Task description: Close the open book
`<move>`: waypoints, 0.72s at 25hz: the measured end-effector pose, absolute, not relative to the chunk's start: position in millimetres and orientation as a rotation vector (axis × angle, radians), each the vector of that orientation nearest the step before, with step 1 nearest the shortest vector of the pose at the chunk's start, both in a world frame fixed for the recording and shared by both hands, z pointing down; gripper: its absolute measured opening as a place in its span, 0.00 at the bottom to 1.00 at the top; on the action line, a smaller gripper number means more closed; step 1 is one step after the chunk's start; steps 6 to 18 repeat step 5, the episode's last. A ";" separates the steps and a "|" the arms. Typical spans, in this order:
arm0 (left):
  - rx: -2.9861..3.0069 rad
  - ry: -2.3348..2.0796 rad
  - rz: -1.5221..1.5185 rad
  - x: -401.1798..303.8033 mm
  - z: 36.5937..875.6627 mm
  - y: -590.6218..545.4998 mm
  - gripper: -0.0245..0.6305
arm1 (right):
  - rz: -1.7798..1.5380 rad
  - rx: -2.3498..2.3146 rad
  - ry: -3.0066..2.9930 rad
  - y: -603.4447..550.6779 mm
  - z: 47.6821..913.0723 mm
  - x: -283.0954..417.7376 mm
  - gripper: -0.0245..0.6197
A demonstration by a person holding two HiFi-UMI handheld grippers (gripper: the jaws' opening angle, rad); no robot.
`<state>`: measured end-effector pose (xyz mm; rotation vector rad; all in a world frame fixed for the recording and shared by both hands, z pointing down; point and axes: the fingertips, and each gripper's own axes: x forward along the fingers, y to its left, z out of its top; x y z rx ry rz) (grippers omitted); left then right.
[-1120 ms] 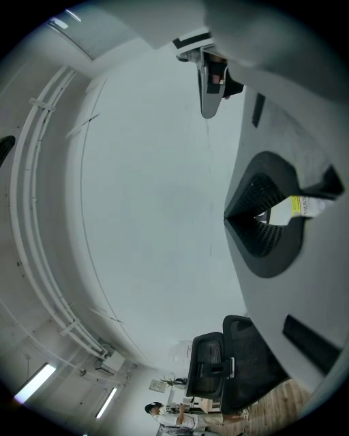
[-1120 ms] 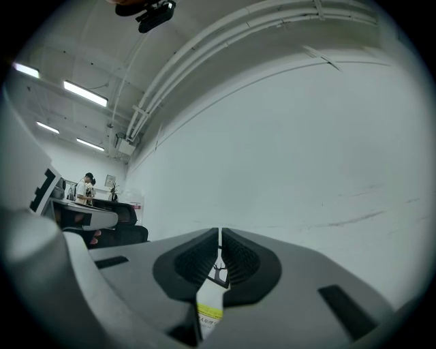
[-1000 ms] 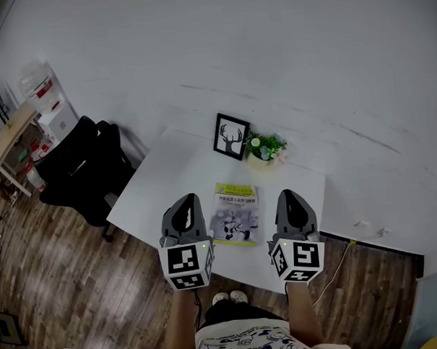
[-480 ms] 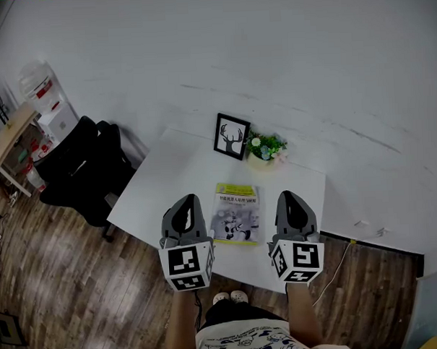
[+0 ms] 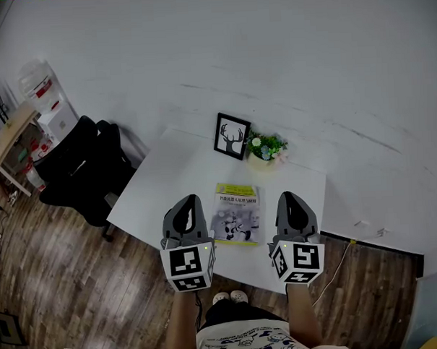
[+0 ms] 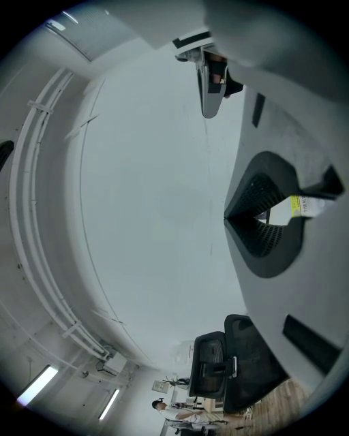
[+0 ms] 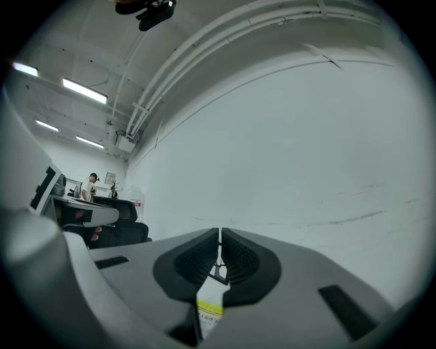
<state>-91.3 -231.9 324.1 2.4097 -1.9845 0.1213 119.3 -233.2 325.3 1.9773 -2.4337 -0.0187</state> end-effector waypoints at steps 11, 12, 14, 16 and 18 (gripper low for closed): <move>2.411 -1.984 0.122 -92.0 323.8 -232.7 0.07 | -0.021 1.981 -2.434 -233.4 324.4 119.6 0.09; 2.411 -1.984 0.122 -92.0 323.8 -232.7 0.07 | -0.021 1.981 -2.434 -233.4 324.4 119.6 0.09; 2.411 -1.984 0.122 -92.0 323.8 -232.7 0.07 | -0.021 1.981 -2.434 -233.4 324.4 119.6 0.09; 2.411 -1.984 0.122 -92.0 323.8 -232.7 0.07 | -0.021 1.981 -2.434 -233.4 324.4 119.6 0.09; 2.411 -1.984 0.122 -92.0 323.8 -232.7 0.07 | -0.021 1.981 -2.434 -233.4 324.4 119.6 0.09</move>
